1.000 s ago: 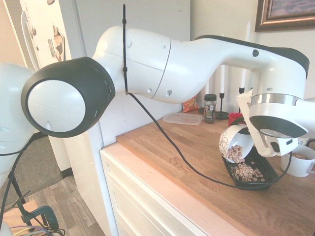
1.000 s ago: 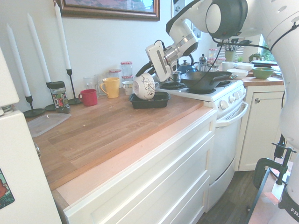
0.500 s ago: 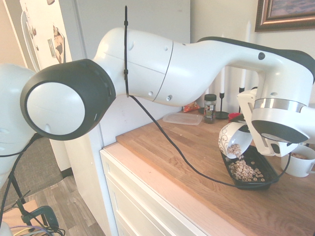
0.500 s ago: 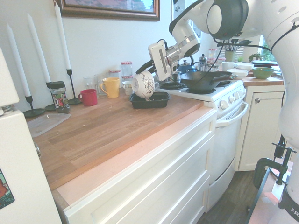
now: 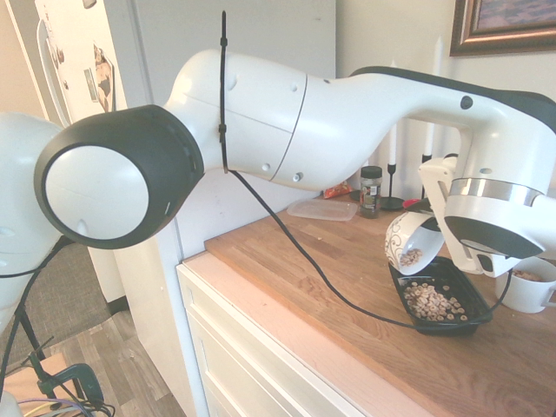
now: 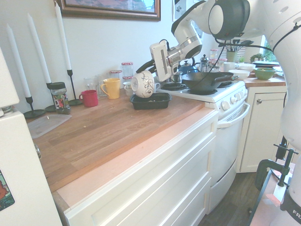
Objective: Pour the cereal into the box
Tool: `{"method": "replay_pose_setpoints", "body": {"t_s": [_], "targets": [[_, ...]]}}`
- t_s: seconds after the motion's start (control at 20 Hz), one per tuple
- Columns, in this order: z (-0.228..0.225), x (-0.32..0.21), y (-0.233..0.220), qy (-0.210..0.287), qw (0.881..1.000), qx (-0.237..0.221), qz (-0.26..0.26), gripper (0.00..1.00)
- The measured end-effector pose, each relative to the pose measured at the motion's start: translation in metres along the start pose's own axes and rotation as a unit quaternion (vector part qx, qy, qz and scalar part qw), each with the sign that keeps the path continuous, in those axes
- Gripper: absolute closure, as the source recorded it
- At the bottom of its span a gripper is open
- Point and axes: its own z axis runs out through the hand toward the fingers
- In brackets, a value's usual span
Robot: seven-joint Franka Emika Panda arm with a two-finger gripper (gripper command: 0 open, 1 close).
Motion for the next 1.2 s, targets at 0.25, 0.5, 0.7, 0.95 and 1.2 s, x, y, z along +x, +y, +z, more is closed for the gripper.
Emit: {"method": "replay_pose_setpoints", "body": {"t_s": [0.25,0.5,0.7,0.95,1.2], "targets": [[0.018,-0.019,-0.031,0.069,0.996,-0.064,-0.008,1.0],[0.095,-0.086,-0.104,0.151,0.972,-0.177,-0.026,1.0],[0.181,-0.124,-0.12,0.22,0.935,-0.273,-0.045,1.0],[0.238,-0.146,-0.096,0.289,0.866,-0.403,-0.064,1.0],[0.282,-0.183,-0.074,0.312,0.823,-0.463,-0.105,1.0]]}}
